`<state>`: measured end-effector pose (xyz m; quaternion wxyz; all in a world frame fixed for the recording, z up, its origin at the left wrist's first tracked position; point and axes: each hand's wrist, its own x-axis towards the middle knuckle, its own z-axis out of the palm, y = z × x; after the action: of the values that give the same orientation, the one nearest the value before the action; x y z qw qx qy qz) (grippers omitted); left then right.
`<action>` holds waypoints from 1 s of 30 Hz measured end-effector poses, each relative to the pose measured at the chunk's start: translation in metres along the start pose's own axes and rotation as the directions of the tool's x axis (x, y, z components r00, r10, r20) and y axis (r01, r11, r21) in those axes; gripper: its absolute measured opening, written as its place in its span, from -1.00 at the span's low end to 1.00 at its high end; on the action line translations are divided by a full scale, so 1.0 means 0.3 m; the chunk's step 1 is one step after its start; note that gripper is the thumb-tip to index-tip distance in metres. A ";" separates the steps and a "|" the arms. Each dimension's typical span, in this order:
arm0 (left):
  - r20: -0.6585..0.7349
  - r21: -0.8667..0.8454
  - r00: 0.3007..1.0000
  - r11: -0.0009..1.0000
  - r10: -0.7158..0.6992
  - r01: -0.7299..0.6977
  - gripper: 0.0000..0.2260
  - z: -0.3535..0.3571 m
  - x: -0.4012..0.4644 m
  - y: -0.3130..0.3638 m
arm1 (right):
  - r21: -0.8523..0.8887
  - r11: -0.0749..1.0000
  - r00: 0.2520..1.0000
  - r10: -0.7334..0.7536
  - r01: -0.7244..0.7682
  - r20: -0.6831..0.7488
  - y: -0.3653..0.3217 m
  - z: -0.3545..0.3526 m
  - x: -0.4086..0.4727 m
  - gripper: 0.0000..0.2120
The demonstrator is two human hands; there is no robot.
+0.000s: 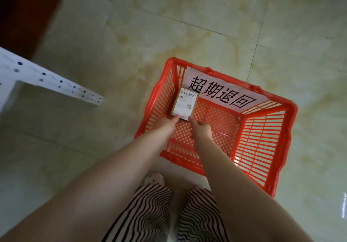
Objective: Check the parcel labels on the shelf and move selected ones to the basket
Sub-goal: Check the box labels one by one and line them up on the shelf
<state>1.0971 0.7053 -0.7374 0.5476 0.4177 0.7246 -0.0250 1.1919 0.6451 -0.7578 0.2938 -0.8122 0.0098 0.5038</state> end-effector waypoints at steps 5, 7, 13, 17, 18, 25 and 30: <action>0.089 -0.451 0.996 0.890 -0.023 0.061 -0.90 -0.261 -0.363 0.055 | 0.266 0.964 0.968 -0.053 -0.014 0.243 -0.140 -0.117 -0.411 -0.76; 0.073 -0.551 0.997 0.832 -0.029 0.064 -0.90 -0.368 -0.499 0.072 | 0.282 0.959 0.951 -0.080 -0.007 0.298 -0.207 -0.148 -0.551 -0.79; -0.051 -0.755 0.999 0.654 0.016 -0.049 -0.82 -0.784 -1.051 0.063 | 0.220 0.970 0.853 -0.200 0.103 0.483 -0.438 -0.213 -1.104 -0.89; -0.169 -0.896 0.985 0.422 -0.026 -0.143 -0.86 -1.000 -1.398 -0.007 | 0.117 0.960 0.688 -0.266 0.256 0.675 -0.529 -0.179 -1.486 -0.88; -0.202 -0.914 0.979 0.363 -0.026 -0.179 -0.88 -1.040 -1.477 -0.032 | 0.091 0.951 0.646 -0.269 0.296 0.714 -0.538 -0.160 -1.577 -0.89; -0.374 -0.917 0.915 -0.085 -0.154 -0.389 -0.89 -1.276 -1.918 -0.313 | -0.007 0.904 0.406 -0.185 0.428 0.895 -0.466 0.017 -2.173 -0.86; -0.486 -0.826 0.849 -0.208 -0.210 -0.524 -0.91 -1.485 -2.234 -0.638 | -0.014 0.899 0.260 -0.111 0.438 0.959 -0.279 0.185 -2.572 -0.84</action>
<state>0.6661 0.4135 -0.0943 0.4681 -0.0722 0.5156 0.7141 0.7933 0.5252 -0.1005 0.2100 -0.3839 -0.3770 0.8163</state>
